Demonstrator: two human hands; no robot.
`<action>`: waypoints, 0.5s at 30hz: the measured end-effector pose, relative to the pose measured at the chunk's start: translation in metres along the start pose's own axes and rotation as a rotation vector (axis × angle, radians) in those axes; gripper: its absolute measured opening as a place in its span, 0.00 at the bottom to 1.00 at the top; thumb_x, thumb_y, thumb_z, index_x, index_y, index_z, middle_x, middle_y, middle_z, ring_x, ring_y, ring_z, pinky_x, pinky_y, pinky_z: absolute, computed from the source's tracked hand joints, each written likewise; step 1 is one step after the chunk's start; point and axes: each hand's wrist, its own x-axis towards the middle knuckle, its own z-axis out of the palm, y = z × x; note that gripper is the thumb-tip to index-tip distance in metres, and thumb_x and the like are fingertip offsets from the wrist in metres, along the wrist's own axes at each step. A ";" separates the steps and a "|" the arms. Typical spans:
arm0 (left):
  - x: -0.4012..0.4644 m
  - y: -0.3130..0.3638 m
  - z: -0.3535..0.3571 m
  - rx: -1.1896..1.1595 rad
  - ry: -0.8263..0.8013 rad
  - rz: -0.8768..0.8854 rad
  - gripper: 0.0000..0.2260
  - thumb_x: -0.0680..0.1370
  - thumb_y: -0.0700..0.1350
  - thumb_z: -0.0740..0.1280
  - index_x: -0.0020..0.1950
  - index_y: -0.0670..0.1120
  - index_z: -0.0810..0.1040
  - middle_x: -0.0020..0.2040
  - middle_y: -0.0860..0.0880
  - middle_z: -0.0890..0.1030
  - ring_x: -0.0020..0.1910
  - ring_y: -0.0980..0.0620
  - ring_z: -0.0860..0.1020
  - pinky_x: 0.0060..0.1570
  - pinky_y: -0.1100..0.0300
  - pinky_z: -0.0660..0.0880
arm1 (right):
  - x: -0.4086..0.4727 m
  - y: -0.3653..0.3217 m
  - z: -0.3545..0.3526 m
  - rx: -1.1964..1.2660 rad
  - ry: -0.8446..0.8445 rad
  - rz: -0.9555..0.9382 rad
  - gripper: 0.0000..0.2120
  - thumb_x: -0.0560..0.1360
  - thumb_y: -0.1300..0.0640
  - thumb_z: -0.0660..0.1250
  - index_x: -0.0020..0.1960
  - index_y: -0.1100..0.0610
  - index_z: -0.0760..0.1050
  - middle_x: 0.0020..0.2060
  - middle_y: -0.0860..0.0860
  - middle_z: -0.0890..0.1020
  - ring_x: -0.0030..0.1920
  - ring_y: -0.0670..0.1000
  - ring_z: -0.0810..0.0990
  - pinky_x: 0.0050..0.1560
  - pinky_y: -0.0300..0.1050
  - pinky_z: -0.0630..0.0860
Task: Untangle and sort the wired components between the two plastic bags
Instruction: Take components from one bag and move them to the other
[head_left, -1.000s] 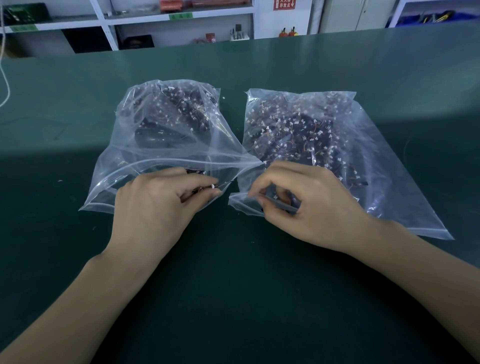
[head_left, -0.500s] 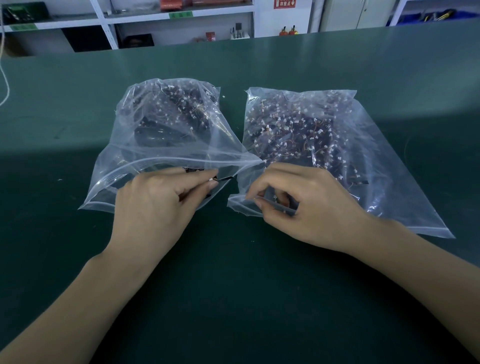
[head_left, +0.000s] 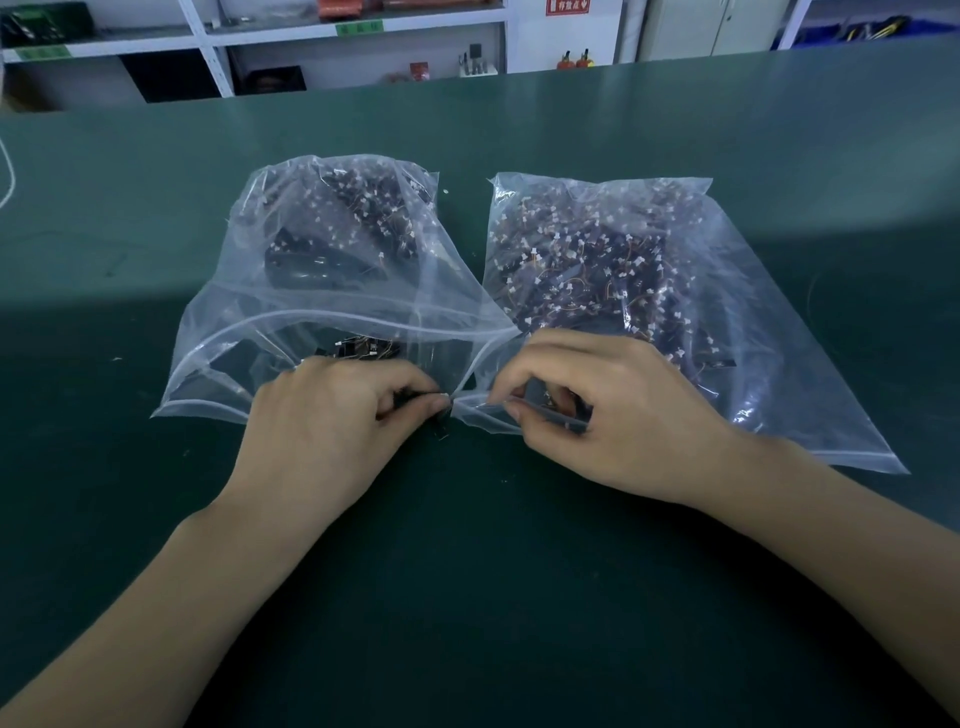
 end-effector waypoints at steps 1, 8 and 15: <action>0.000 0.001 -0.001 0.004 0.015 0.002 0.05 0.76 0.61 0.71 0.45 0.63 0.85 0.26 0.62 0.69 0.30 0.65 0.70 0.35 0.58 0.72 | 0.000 0.000 0.000 0.001 0.002 0.001 0.07 0.78 0.61 0.73 0.53 0.50 0.83 0.46 0.36 0.75 0.36 0.36 0.72 0.37 0.43 0.76; -0.001 0.001 0.003 0.035 0.106 0.036 0.06 0.80 0.54 0.71 0.45 0.56 0.81 0.27 0.59 0.67 0.28 0.62 0.68 0.32 0.59 0.69 | 0.001 -0.001 0.001 0.001 0.000 -0.002 0.07 0.78 0.60 0.72 0.53 0.49 0.83 0.44 0.34 0.73 0.35 0.38 0.72 0.36 0.44 0.76; 0.000 -0.002 0.005 -0.001 0.203 0.105 0.09 0.82 0.54 0.68 0.45 0.53 0.82 0.28 0.57 0.67 0.28 0.63 0.68 0.28 0.62 0.66 | -0.001 -0.001 0.001 -0.001 0.005 0.022 0.06 0.78 0.57 0.73 0.54 0.48 0.82 0.45 0.36 0.77 0.35 0.39 0.73 0.36 0.43 0.76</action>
